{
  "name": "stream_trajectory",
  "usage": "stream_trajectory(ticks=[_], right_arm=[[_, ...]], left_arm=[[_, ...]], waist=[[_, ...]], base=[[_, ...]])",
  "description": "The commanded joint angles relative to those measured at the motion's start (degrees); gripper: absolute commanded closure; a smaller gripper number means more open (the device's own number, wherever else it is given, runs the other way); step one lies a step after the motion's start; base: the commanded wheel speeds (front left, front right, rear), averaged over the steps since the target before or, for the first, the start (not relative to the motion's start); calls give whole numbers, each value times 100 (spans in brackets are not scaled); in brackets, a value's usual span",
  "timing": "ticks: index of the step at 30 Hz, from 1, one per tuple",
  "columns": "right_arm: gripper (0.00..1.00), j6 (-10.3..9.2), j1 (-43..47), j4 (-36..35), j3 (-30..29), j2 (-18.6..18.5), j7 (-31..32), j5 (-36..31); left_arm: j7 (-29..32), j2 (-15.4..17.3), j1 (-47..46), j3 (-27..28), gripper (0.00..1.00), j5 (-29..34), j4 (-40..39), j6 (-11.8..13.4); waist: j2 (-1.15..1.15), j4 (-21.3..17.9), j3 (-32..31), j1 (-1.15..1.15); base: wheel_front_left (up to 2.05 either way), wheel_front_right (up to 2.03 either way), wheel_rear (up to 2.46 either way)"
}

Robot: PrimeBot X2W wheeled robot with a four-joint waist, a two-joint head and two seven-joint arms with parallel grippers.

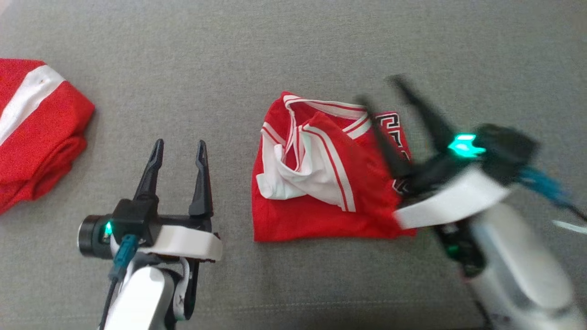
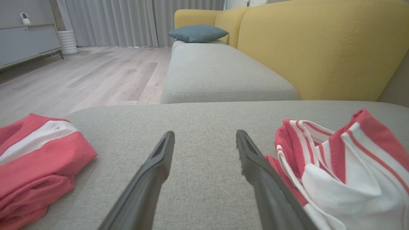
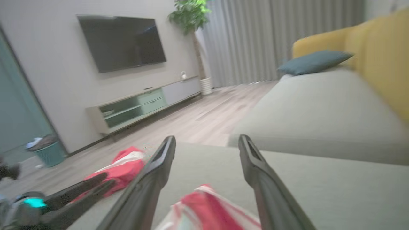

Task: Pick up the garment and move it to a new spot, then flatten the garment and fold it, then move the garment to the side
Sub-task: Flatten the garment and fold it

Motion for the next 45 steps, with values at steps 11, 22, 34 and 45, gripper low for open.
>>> stream_trajectory(ticks=[11,22,34,45], right_arm=[[0,22,1602,-766,-2305,21,286,-745],[0,22,1864,-988,-2438,164,465,-790],[100,22,1572,-450,-2013,-3,649,-650],[100,22,190,1305,-155,143,413,-250]], left_arm=[[-24,245,-89,321,0,42,-251,152],[1,295,-85,319,0,14,-238,180],[-1,299,-164,256,0,14,-253,191],[-25,207,-360,124,0,28,-168,123]], waist=[[0,-205,-116,0],[0,-240,-119,0],[0,-194,-24,0],[0,80,186,0]], base=[[0,0,0],[0,0,0],[0,0,0],[0,0,0]])
